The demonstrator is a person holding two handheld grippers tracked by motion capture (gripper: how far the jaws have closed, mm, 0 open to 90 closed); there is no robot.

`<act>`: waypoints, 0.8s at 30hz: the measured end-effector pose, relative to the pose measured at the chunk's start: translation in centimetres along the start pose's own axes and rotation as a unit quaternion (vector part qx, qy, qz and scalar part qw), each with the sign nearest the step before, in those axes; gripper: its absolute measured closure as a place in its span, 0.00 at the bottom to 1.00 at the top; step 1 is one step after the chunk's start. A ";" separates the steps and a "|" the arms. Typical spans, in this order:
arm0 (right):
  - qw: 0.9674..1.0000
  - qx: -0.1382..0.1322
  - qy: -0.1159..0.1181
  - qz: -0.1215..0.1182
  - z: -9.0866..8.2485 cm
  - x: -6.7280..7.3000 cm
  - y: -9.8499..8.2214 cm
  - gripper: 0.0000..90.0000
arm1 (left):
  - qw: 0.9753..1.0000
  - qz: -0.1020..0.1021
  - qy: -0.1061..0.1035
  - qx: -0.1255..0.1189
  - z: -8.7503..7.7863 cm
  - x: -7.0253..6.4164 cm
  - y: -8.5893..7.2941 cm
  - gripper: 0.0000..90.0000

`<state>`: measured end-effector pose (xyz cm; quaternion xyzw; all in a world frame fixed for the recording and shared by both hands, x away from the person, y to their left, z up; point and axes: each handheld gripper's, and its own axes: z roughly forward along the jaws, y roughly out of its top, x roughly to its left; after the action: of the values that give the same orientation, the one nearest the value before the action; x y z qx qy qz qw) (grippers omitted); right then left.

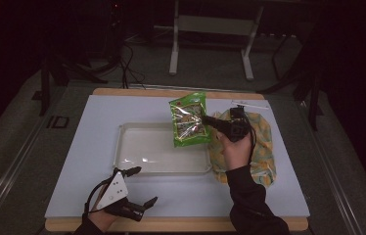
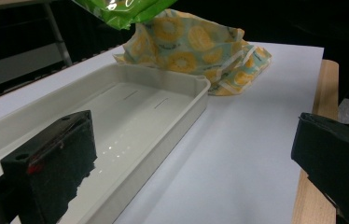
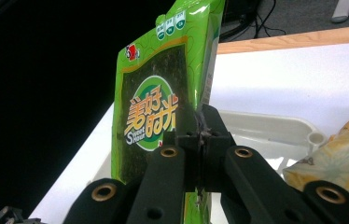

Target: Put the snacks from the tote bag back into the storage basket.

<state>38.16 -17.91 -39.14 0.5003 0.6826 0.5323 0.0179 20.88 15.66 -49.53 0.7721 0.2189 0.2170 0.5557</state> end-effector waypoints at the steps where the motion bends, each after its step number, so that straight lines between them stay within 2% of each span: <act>1: 1.000 -0.003 0.001 0.004 0.0 0.0 -0.1 0.99 | 1.000 0.000 0.000 0.000 0.0 0.0 0.0 0.01; 12: 1.000 -0.018 -0.003 0.018 0.9 0.0 -1.7 0.99 | 1.000 0.002 0.000 0.001 0.1 0.0 0.0 0.01; 19: 0.999 -0.022 0.008 0.048 1.5 -0.9 -3.2 0.99 | 1.000 0.003 -0.001 0.002 0.1 0.0 0.0 0.01; 24: 0.998 -0.008 0.012 0.065 2.3 -1.6 -4.5 0.99 | 1.000 0.002 -0.002 0.000 0.1 -0.1 0.0 0.01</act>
<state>37.19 -17.10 -44.28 0.5373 0.6444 0.5437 -0.0212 20.86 15.57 -49.53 0.7730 0.2168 0.2167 0.5555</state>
